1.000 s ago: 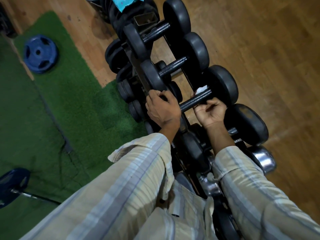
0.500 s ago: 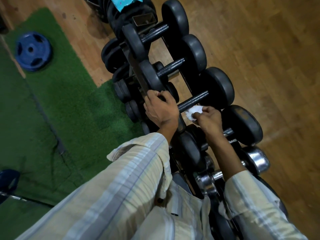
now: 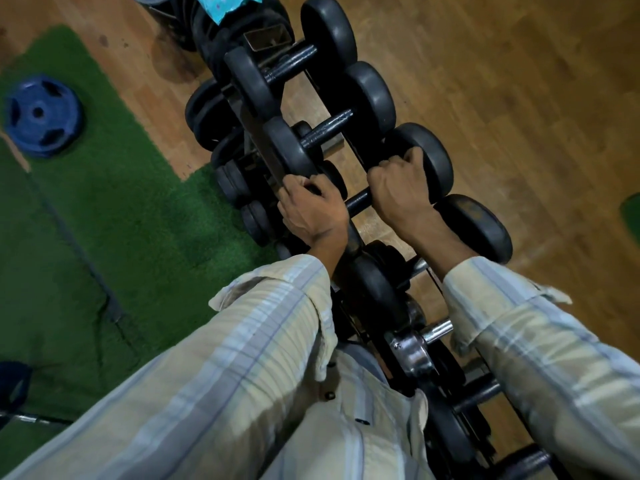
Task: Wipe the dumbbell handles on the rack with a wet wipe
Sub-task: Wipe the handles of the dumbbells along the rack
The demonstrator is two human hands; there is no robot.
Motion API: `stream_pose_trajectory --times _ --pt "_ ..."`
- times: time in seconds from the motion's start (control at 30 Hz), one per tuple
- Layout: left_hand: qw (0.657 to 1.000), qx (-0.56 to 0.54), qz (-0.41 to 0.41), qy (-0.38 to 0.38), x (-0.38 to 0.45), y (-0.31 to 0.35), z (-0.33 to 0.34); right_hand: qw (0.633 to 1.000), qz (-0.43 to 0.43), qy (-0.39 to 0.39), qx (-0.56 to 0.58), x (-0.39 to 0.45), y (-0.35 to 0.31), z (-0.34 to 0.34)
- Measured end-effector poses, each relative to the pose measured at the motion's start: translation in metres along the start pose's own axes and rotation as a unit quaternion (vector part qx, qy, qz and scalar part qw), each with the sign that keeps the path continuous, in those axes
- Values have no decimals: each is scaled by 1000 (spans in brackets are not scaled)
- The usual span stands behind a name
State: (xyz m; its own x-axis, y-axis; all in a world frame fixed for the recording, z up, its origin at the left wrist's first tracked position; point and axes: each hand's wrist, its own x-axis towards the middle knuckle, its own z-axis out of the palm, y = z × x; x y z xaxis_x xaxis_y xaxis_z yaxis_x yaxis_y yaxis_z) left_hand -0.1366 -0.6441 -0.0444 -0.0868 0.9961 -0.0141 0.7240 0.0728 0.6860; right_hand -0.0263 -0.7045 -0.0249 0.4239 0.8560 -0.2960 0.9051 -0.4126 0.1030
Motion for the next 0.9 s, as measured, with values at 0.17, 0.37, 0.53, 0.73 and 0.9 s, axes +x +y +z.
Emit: stream_pose_trajectory --times 0.17,0.37,0.53,0.73,0.9 --pt "1000 -2 -7 -12 -1 0 -1 987 -69 -70 125 16 -8 2" --pt "1000 -2 -8 -8 -1 1 -1 941 -98 -15 324 -18 -19 13" --pt "1000 -2 -4 -5 -2 -2 2 946 -35 147 288 -63 -10 37" --pt "1000 -2 -2 -8 1 -6 2 957 112 150 223 -28 8 44" --pt "1000 -8 4 -2 -1 -5 3 924 137 231 270 -42 2 52"
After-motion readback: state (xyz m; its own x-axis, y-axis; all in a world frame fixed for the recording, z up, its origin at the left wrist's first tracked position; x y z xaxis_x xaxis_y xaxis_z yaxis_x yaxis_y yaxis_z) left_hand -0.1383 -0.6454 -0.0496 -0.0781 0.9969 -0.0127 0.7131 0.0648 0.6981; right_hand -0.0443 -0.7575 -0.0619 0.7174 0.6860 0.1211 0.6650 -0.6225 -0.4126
